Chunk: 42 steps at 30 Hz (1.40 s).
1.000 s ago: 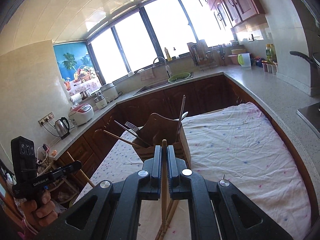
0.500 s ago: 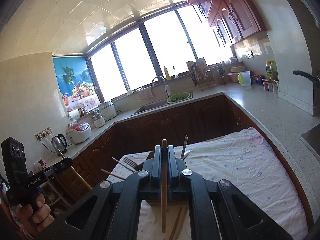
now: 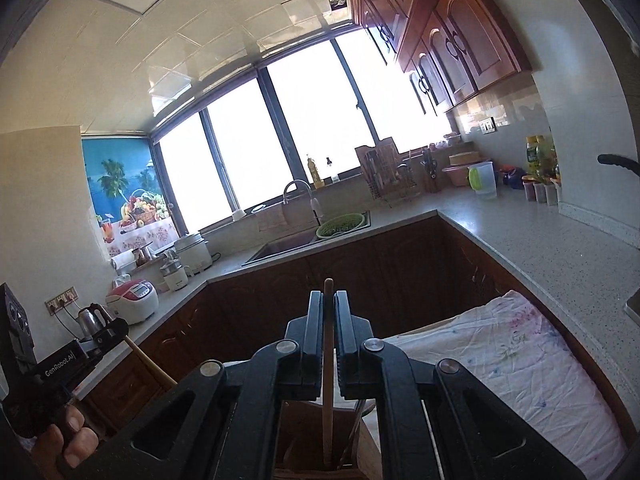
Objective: Organize utensils
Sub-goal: 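Raise both wooden chopsticks upright and lower them into the wooden holder, then open both grippers and withdraw them back over the remaining chopsticks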
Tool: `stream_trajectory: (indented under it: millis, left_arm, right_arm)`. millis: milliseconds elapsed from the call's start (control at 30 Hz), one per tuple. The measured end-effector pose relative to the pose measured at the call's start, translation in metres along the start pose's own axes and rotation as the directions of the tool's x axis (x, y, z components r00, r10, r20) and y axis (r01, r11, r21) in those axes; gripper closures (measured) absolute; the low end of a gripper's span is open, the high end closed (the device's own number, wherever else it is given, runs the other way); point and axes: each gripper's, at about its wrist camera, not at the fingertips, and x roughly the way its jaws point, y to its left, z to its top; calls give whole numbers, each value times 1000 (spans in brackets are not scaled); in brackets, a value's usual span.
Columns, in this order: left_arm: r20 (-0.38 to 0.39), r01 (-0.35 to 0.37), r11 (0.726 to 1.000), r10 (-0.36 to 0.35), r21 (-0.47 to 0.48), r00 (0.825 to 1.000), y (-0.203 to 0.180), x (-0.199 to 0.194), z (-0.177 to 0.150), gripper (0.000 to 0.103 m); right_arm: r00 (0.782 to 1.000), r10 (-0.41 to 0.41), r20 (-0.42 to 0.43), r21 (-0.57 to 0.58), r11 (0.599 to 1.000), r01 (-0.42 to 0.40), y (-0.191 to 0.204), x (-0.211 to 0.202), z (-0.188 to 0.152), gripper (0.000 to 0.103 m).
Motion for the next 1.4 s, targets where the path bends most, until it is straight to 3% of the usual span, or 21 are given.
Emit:
stream_trajectory:
  millis: [233,300,400,733,800,833,933,1000,1100,1167,1233,1400]
  left_arm:
    - [-92,-11,1000,11,-6,996,15,18,-45,97]
    - [-105,-7,1000,8,11,994,16,20,-52,97]
    - [-98,-21,998,27,59,995,8,18,-55,97]
    - [-143,-23,997,34,80,989,7,25,-52,96]
    - [-154,-29,997,41,75,987,7,25,-51,94]
    - [-151,-28,997,39,72,988,7,22,-49,88]
    - [-118,-32,998,38,52,992,7,7,-43,56]
    - [-89,-41,998,45,45,995,7,-6,-39,48]
    - [-78,-64,998,65,19,995,12,-25,-38,24]
    - [-57,-98,995,98,-4,994,18,-41,-43,5]
    - [-51,-116,993,114,-21,992,25,-57,-51,3]
    - [-127,-140,989,133,-51,983,41,-81,-83,2]
  right_arm:
    - [995,-20,-100,16,1000,21,-15,31,-50,98]
    - [995,-30,-93,20,999,32,-18,32,-57,98]
    - [995,-27,-98,29,999,30,-22,30,-54,98]
    - [992,-35,-118,24,999,38,-17,32,-50,97]
    - [990,-29,-135,36,999,34,-19,34,-50,92]
    - [990,-19,-140,44,999,25,-20,33,-49,91]
    - [992,-7,-122,48,999,13,-20,22,-47,73]
    - [996,12,-88,68,998,-6,-21,9,-43,44]
    - [999,14,-38,100,995,-10,-26,-13,-38,19]
    - [1000,24,-19,133,991,-21,-31,-29,-38,8]
    - [1000,28,-10,159,987,-27,-37,-45,-42,2]
    - [999,9,-43,165,986,-2,-49,-81,-67,2]
